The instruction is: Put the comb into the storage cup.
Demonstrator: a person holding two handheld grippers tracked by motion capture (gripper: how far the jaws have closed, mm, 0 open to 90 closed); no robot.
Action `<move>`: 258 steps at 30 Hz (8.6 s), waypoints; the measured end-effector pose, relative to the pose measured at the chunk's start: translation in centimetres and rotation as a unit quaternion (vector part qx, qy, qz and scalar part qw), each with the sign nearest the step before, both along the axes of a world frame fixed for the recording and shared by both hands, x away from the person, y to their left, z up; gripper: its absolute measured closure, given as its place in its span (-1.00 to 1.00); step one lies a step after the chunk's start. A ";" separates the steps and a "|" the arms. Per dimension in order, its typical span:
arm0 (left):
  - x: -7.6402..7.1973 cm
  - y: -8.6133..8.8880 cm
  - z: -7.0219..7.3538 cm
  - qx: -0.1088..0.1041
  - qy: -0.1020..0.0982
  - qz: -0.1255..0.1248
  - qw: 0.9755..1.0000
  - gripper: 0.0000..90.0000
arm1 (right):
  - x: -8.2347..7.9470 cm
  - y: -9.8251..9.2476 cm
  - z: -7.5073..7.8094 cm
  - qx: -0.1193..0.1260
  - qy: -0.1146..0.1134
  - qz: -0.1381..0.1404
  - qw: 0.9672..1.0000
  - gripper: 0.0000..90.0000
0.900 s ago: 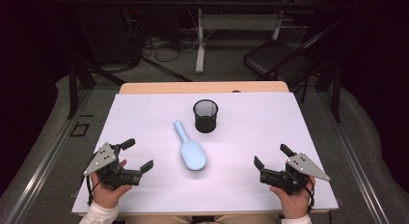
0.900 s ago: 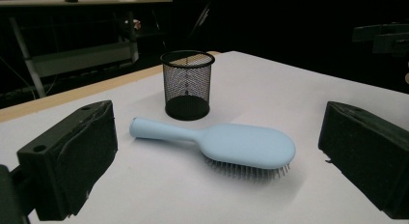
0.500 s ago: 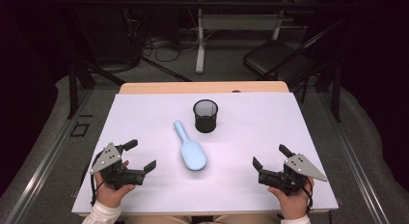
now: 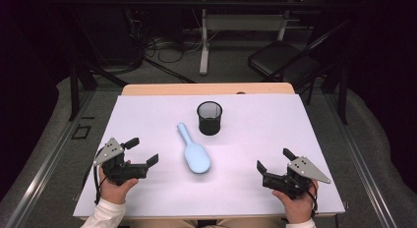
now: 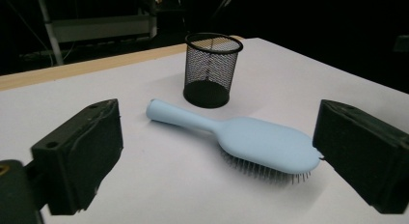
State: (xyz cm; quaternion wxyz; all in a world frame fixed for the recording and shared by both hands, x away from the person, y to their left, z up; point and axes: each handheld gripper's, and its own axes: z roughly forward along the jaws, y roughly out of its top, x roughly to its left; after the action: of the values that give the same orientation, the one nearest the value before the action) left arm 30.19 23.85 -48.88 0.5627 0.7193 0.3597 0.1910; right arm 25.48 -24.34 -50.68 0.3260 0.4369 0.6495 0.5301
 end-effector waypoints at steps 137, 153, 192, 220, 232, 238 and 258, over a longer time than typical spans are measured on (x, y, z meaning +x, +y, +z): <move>18.1 -12.7 -3.3 0.150 0.244 0.092 0.954 1.00 | 0.7 -0.1 -0.9 0.017 0.039 0.005 0.999 -0.72; 18.7 -13.0 -4.2 0.156 0.259 0.098 0.948 1.00 | 0.8 -0.2 -0.9 0.022 0.042 0.007 0.999 -0.69; 16.4 -9.7 -4.6 0.204 0.252 0.093 0.941 1.00 | 0.8 -0.2 -1.0 0.024 0.047 0.011 0.999 -0.68; 12.3 -6.0 -4.7 0.206 0.248 0.072 0.944 1.00 | 0.9 -0.1 -1.1 0.024 0.048 0.011 0.998 -0.68; 10.6 -5.2 -4.6 0.224 0.240 0.054 0.943 1.00 | 0.9 0.0 -1.1 0.022 0.053 0.012 0.998 -0.68; 9.4 -5.0 -4.8 0.228 0.235 0.045 0.944 1.00 | 1.0 0.1 -1.2 0.018 0.055 0.012 0.998 -0.68; 6.6 -4.6 -5.0 0.227 0.235 0.011 0.945 1.00 | 1.1 0.3 -1.3 0.015 0.058 0.017 0.998 -0.68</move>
State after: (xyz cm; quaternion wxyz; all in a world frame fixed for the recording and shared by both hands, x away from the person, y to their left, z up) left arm 36.74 19.23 -53.84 0.2820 0.8484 0.4368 0.0999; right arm 26.58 -24.02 -51.99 0.2721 0.4608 0.6669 0.5185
